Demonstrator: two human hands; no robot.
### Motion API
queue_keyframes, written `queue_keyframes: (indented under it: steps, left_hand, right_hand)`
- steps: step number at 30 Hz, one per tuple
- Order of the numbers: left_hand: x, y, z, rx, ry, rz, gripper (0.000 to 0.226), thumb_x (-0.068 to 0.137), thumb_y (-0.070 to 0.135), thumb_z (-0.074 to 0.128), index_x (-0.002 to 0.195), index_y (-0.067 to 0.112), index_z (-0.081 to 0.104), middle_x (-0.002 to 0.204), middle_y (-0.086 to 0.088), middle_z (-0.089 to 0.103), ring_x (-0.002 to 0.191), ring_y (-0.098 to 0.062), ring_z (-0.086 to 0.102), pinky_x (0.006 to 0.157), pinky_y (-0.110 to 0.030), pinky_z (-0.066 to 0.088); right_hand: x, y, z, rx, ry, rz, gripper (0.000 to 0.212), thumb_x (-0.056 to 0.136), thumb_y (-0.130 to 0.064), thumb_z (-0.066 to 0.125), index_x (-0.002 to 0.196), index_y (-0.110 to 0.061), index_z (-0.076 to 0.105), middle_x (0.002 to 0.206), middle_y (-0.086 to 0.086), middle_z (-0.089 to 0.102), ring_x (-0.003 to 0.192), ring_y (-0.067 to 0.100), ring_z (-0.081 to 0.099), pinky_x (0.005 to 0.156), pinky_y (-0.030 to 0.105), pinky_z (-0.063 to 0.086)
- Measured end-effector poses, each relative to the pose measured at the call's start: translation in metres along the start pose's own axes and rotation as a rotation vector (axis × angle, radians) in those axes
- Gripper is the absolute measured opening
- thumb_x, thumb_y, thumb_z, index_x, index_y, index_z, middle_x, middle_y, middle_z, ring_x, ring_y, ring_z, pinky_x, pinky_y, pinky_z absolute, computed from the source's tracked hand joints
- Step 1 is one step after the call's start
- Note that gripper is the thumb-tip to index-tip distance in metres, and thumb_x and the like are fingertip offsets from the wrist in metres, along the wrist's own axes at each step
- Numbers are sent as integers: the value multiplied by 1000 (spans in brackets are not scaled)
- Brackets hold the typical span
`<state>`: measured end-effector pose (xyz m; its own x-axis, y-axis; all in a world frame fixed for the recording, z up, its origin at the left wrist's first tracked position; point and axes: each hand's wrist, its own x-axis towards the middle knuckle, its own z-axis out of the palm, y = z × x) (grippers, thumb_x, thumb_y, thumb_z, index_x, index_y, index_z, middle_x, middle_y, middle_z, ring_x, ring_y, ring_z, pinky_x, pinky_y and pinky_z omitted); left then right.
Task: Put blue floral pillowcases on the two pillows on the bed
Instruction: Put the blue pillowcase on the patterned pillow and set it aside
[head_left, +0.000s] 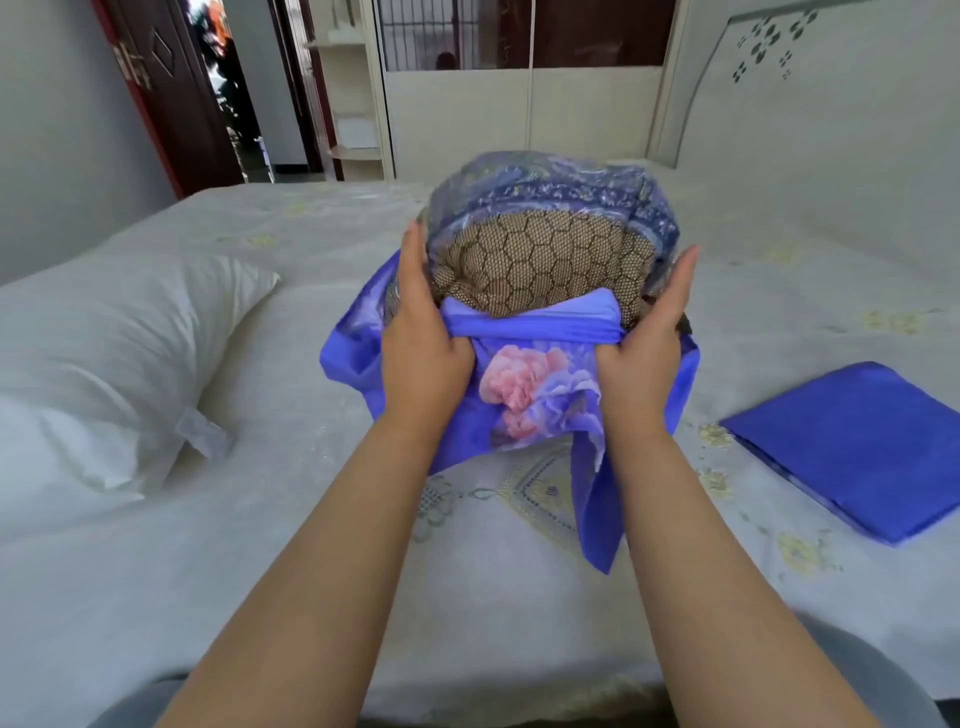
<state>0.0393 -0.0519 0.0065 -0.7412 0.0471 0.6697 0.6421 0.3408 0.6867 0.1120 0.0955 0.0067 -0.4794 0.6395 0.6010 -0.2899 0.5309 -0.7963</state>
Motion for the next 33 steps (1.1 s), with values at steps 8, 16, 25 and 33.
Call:
queue_keyframes:
  steps: [8, 16, 25, 33]
  left_hand:
    - [8, -9, -22, 426, -711, 11, 32, 67, 27, 39, 76, 5, 61, 84, -17, 67, 83, -30, 62, 71, -34, 48]
    - [12, -9, -54, 697, -946, 52, 28, 85, 30, 51, 61, 15, 47, 64, -2, 54, 73, -27, 56, 59, -30, 38]
    - [3, -4, -35, 593, -468, 393, 46, 74, 38, 35, 80, 6, 67, 125, -11, 48, 110, -32, 46, 89, -41, 43]
    - [-2, -15, -37, 157, -491, -18, 44, 64, 18, 33, 105, 9, 45, 83, -2, 59, 73, -19, 54, 67, -31, 38]
  right_hand:
    - [12, 35, -27, -280, -668, 92, 15, 76, -20, 53, 83, -10, 62, 80, 2, 67, 75, 13, 57, 80, 40, 51]
    - [28, -5, -34, -819, -1024, -213, 34, 87, -38, 54, 64, -15, 50, 68, 1, 57, 80, 26, 59, 65, 29, 36]
    - [12, 20, -42, -597, -259, -280, 22, 74, -32, 53, 89, -21, 64, 149, 14, 27, 136, 37, 24, 110, 57, 18]
    - [10, 10, -26, -313, -591, -200, 55, 69, -57, 42, 84, -5, 54, 84, 9, 64, 80, 25, 58, 72, 34, 46]
